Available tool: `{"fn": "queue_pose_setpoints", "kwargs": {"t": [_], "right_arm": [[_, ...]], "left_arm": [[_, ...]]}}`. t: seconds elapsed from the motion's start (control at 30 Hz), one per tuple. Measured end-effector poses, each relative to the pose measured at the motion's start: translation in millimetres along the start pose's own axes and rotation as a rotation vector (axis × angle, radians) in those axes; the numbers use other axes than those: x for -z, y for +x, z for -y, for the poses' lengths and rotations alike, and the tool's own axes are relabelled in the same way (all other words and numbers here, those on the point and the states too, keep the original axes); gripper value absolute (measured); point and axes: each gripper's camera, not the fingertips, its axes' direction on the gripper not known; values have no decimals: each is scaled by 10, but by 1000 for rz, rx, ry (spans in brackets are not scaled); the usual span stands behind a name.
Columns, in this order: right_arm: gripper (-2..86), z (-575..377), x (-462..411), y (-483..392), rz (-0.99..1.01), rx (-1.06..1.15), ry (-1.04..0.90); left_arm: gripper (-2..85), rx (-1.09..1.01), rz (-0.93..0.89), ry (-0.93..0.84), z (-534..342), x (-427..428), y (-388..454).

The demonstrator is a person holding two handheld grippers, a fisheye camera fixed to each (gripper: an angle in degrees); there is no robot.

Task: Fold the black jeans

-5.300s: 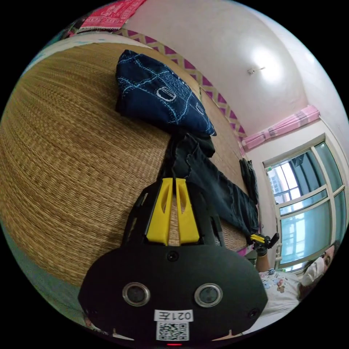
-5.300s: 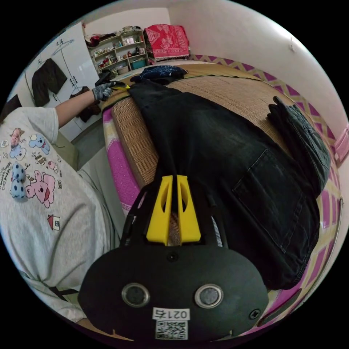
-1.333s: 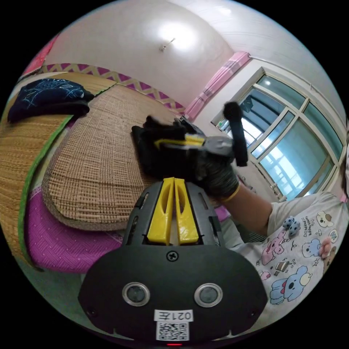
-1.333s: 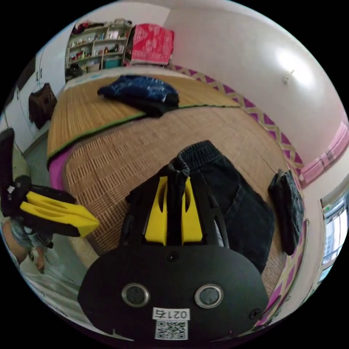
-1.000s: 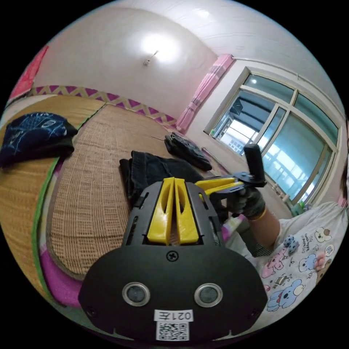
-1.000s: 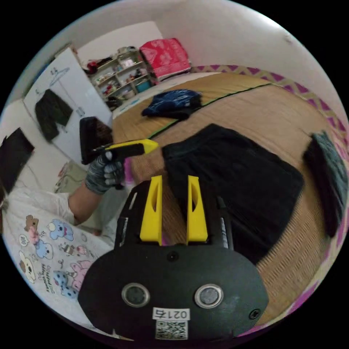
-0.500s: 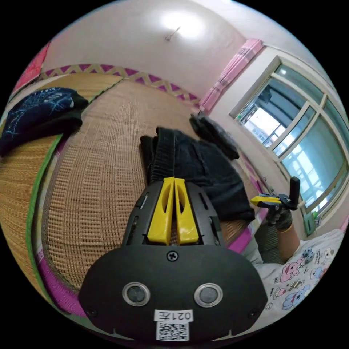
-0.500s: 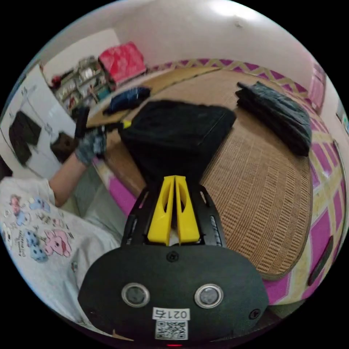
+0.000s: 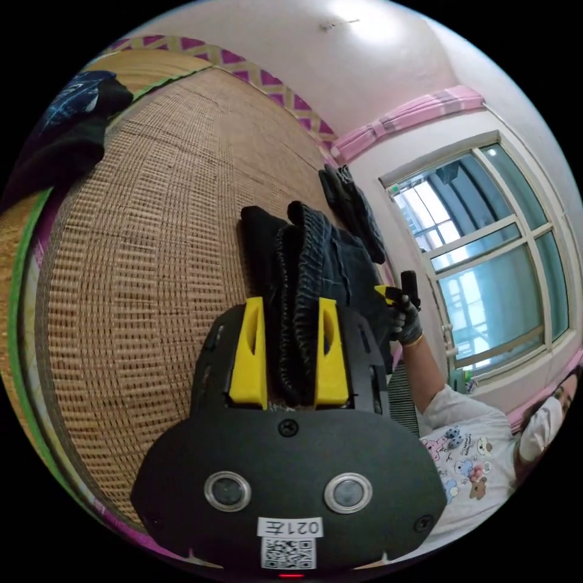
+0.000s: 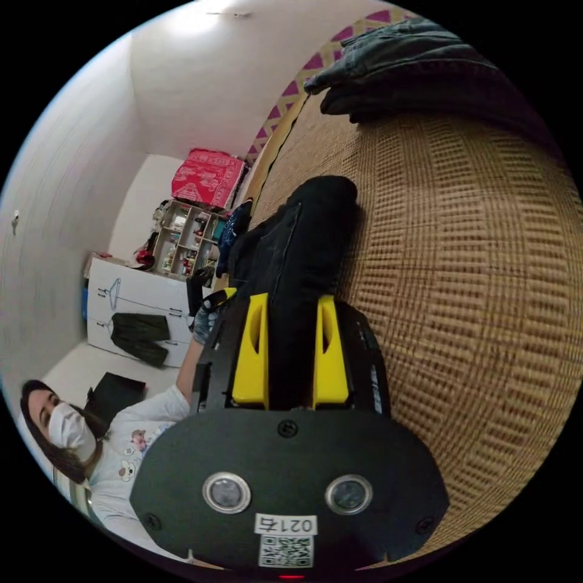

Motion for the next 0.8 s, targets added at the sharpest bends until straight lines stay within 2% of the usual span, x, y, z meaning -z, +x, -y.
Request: {"fn": "queue_pose_setpoints", "kwargs": {"t": [0.13, 0.23, 0.43, 0.63, 0.73, 0.8], "right_arm": [[66, 92, -16, 95, -6, -4, -22], [60, 134, 168, -8, 72, 38, -21], [60, 534, 1290, -473, -24, 189, 141], [72, 1400, 2365, -568, -238, 170, 292], [114, 1854, 2487, -302, -396, 28, 305], [133, 2020, 2302, -35, -626, -91, 253]], "left_arm": [[65, 22, -62, -23, 121, 3, 60], [60, -64, -108, 14, 257, 136, 411], [60, -271, -146, 39, 1180, -15, 1390], [65, -331, -153, 21, 2504, -800, 2118], [65, -223, -27, -23, 2827, -1229, 2070], [48, -160, 54, -16, 2762, -1338, 1923]]}}
